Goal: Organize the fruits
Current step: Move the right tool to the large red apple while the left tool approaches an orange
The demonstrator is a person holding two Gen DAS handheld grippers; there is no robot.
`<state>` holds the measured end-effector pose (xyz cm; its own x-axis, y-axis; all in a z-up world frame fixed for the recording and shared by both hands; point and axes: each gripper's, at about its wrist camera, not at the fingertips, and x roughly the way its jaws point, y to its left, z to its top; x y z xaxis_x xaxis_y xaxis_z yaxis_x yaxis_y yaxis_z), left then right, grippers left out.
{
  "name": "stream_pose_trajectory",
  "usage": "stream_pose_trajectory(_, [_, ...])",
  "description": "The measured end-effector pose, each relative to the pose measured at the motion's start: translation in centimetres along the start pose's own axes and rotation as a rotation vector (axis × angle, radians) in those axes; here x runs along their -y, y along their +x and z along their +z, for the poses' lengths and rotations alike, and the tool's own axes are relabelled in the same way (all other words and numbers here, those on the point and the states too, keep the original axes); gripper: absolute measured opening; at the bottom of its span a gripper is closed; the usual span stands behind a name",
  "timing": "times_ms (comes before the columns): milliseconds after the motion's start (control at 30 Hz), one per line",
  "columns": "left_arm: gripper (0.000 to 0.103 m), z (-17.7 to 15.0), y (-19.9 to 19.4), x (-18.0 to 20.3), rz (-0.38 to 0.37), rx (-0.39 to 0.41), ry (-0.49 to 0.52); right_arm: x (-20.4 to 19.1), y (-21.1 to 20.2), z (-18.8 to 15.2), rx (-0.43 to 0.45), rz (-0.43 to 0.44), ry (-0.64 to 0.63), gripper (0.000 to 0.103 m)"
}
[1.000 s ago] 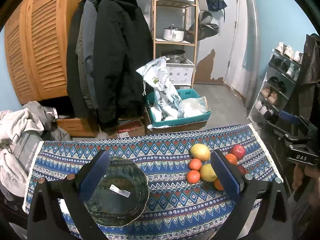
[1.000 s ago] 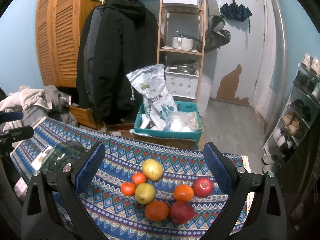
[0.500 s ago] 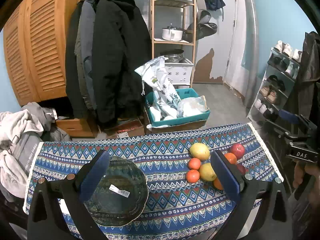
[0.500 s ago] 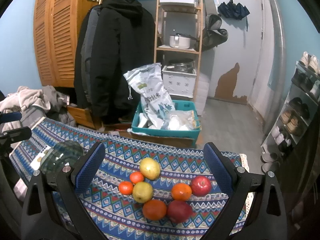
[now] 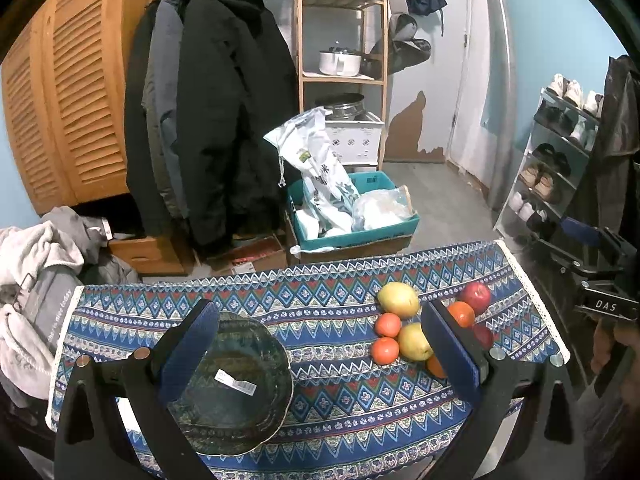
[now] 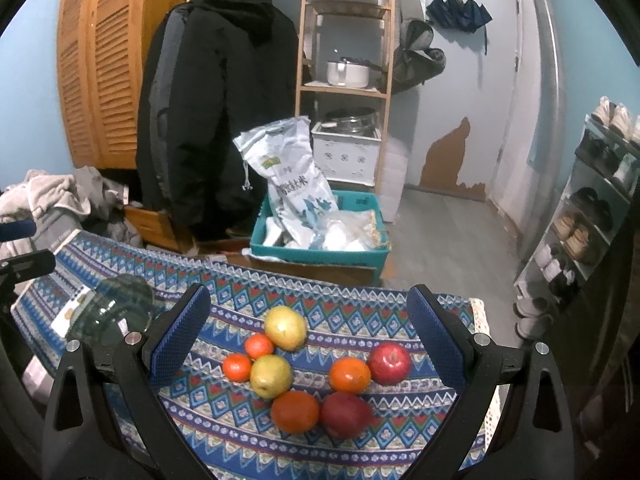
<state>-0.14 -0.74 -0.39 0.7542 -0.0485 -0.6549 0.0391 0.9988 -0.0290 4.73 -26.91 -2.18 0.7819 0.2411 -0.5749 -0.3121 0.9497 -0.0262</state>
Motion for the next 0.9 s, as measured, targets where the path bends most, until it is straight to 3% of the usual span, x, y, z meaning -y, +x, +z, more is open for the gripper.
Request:
stream_pose_trajectory(200, [0.102, -0.4, 2.2, 0.9, -0.029, -0.048, 0.013, 1.0, 1.0, -0.9, -0.043, -0.032, 0.001, 0.097])
stream_pose_trajectory(367, [0.102, -1.5, 5.2, 1.8, -0.056, -0.132, 0.026, 2.4, 3.1, -2.4, -0.132, -0.052, 0.021, 0.097])
stream_pose_trajectory(900, [0.102, -4.9, 12.9, 4.5, -0.025, -0.305, 0.112, 6.6, 8.4, -7.3, -0.355, -0.089, 0.122, 0.097])
